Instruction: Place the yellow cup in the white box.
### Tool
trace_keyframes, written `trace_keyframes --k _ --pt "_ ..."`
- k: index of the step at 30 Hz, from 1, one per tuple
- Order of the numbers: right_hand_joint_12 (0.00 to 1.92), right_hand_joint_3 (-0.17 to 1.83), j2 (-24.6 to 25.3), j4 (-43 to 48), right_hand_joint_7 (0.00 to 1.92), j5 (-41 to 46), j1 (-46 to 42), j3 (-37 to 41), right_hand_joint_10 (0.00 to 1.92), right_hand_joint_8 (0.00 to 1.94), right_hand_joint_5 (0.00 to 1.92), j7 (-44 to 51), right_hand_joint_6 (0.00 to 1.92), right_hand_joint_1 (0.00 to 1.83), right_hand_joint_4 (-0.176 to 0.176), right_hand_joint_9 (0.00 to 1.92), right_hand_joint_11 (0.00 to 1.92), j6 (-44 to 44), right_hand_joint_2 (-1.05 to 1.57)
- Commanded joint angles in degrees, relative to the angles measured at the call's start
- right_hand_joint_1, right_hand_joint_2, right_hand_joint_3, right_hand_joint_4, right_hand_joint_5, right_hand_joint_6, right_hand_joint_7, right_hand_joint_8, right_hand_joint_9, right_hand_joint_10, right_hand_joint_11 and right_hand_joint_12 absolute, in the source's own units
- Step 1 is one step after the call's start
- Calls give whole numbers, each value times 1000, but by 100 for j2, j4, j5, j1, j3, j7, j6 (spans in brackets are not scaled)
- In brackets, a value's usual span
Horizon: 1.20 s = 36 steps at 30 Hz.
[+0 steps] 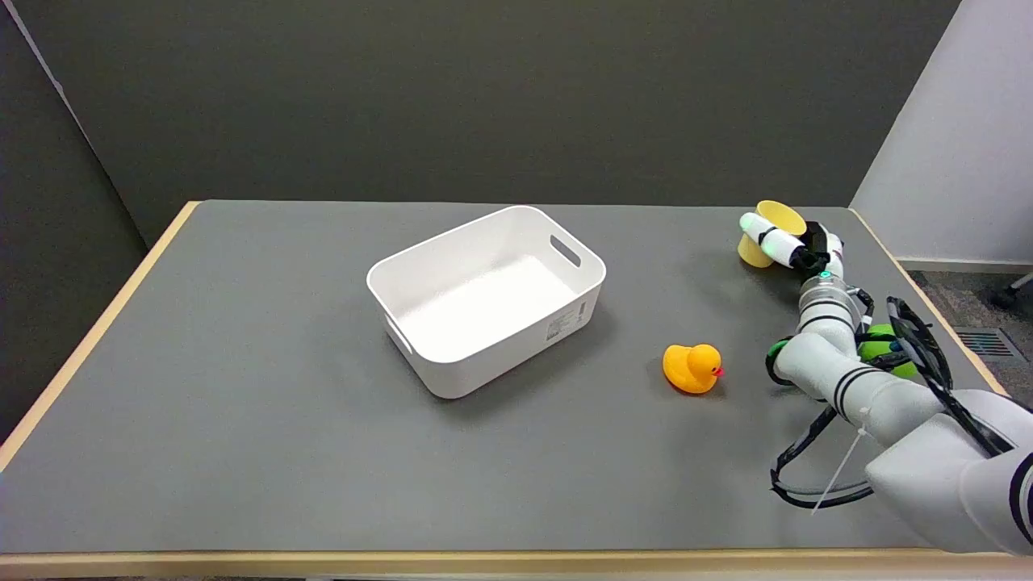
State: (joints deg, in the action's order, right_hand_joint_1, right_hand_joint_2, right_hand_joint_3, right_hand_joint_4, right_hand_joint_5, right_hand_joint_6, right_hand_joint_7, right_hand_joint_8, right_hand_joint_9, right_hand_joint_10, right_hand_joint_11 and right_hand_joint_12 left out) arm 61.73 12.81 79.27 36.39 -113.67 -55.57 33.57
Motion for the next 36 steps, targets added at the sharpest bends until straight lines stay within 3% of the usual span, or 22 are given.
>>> trace_keyframes --k 1,6,8,17,19,21,23,26,30,32,36 --pt "1518 205 -10 40 685 49 -67 62 1182 1540 356 -42 1839 1097 -135 526 407 253 1287" --pt "1549 231 -72 451 723 49 -255 62 1214 1503 392 -56 1781 1118 -136 574 454 679 1250" --pt "1520 157 -182 847 736 16 -383 62 1162 1479 406 -56 1749 1124 -137 624 532 821 1276" --pt "1724 239 -768 3261 775 -909 -1135 63 1263 1447 450 0 1697 1144 -136 623 462 1503 1212" --pt "1598 40 -801 3670 763 -1159 -1225 52 1172 1462 442 3 1683 1134 -138 685 503 1468 1314" --pt "1614 53 -807 4120 769 -1494 -1306 6 1183 1456 442 91 1676 1141 -146 683 503 1458 1304" --pt "1700 36 -807 4491 757 -1777 -1392 -44 1237 1489 432 280 1681 1136 -136 686 490 1399 1319" --pt "1833 233 -807 4961 785 -2079 -1490 -105 1331 1455 463 625 1656 1151 -142 621 425 1183 1207" --pt "1701 55 -815 5556 758 -2682 -1679 -87 1253 1490 442 789 1672 1134 -140 667 466 383 1310" --pt "1847 242 -815 5796 792 -2923 -1747 -65 1345 1452 467 807 1648 1156 -149 623 441 -1 1199" --pt "1835 257 -815 6162 794 -3222 -1864 -107 1349 1454 467 807 1649 1158 -151 629 484 -421 1192"
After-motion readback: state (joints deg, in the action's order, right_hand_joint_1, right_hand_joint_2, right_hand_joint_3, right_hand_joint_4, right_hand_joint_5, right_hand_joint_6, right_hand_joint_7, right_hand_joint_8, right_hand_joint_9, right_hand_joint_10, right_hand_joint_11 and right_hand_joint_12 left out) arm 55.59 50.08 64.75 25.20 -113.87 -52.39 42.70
